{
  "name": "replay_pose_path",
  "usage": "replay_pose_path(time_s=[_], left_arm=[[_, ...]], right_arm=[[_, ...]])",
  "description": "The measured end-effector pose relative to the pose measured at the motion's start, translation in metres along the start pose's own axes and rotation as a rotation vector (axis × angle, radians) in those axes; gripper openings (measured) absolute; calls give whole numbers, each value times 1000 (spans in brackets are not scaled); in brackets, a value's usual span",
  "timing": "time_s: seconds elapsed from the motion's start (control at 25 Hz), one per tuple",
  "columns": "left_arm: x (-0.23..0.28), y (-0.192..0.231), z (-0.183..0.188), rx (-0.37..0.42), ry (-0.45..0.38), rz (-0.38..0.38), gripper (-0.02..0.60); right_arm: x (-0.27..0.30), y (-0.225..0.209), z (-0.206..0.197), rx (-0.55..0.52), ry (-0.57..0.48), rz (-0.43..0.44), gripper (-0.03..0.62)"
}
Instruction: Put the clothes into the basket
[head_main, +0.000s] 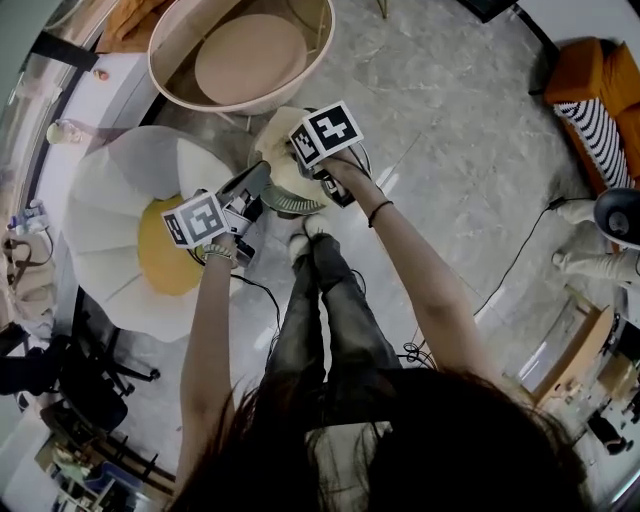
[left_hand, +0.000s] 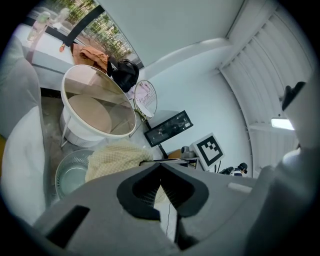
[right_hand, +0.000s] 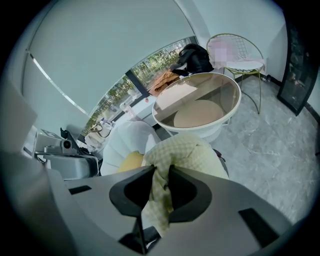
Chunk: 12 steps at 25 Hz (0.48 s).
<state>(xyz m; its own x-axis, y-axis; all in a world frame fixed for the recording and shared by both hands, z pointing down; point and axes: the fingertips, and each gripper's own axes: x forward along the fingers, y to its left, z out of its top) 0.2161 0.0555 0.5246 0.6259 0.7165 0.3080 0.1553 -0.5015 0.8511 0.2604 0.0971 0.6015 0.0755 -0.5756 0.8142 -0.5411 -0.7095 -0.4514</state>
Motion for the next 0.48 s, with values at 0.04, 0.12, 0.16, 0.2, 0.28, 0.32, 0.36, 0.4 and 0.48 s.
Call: replay_pose_path(time_s=[0.04, 0.12, 0.16, 0.2, 0.28, 0.32, 0.36, 0.4, 0.48], left_arm=[[1, 4, 0, 3, 6, -2, 11], [5, 12, -1, 4, 16, -6, 11], [7, 15, -2, 3, 22, -8, 11], [8, 18, -4, 3, 30, -9, 11], [10, 24, -8, 3, 44, -10, 11], [11, 27, -10, 3, 47, -11, 11], [11, 29, -12, 3, 47, -10, 11], [11, 32, -14, 2, 44, -6, 11], [14, 38, -18, -7, 33, -1, 11]], right_arm=[[4, -2, 0, 1, -1, -4, 58], [11, -8, 0, -6, -6, -20, 58], [14, -11, 0, -9, -8, -27, 59], [17, -14, -1, -8, -9, -31, 60], [24, -18, -4, 8, -11, -34, 64], [27, -20, -6, 17, -12, -34, 66], [30, -21, -8, 24, -12, -34, 68], [33, -21, -11, 29, -13, -33, 71], [41, -25, -15, 38, -13, -32, 77]])
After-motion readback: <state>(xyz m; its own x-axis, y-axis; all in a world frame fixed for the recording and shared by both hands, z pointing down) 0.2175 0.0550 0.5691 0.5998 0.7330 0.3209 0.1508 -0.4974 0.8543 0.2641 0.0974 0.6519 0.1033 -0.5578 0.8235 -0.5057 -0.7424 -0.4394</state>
